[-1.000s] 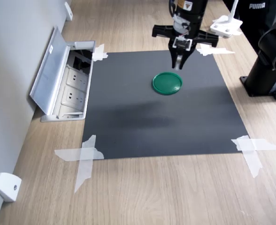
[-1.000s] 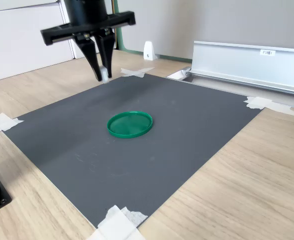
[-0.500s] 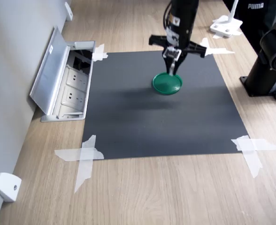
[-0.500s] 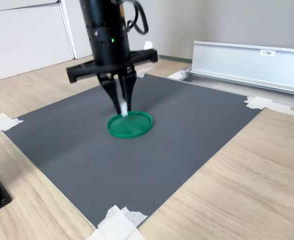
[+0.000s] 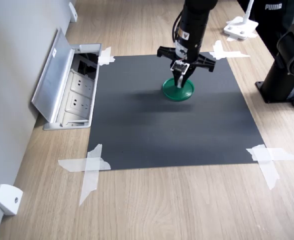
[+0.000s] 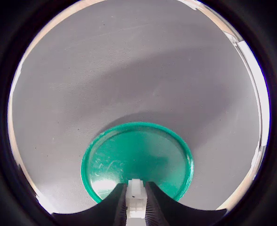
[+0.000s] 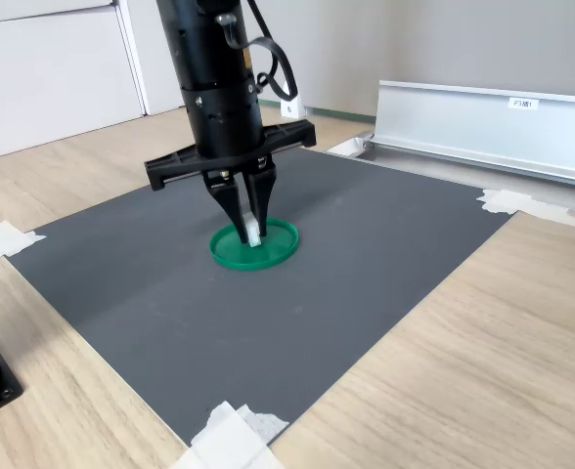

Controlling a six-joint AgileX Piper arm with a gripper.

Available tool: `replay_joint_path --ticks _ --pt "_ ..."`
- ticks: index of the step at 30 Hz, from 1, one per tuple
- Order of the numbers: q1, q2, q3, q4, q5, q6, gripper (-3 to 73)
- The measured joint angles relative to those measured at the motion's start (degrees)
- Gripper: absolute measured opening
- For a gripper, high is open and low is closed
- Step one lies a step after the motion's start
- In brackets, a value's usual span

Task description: Grasp a white terminal and put it on the green lid.

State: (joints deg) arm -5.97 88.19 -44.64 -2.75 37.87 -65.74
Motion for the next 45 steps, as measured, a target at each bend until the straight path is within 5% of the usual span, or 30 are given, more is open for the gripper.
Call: replay_joint_path --ticks 4,14,20,23,26,31,35,45 --pt "0.0 0.1 0.0 -0.4 0.1 1.4 16.6" --pt "0.0 -0.9 -1.2 1.0 -0.6 2.4 59.3" --pt "0.0 -8.5 -1.2 5.1 -1.6 2.6 63.4" --pt "0.0 -14.1 -1.2 9.3 -2.5 2.6 60.1" --pt "0.0 -20.0 -1.2 15.2 -2.6 2.7 48.9" --pt "0.0 -28.8 -0.7 21.4 -3.1 7.3 16.1" --pt "0.0 -36.5 1.6 21.7 -7.7 15.3 1.5" --pt "0.0 -56.5 14.7 16.5 -18.0 39.2 -0.5"
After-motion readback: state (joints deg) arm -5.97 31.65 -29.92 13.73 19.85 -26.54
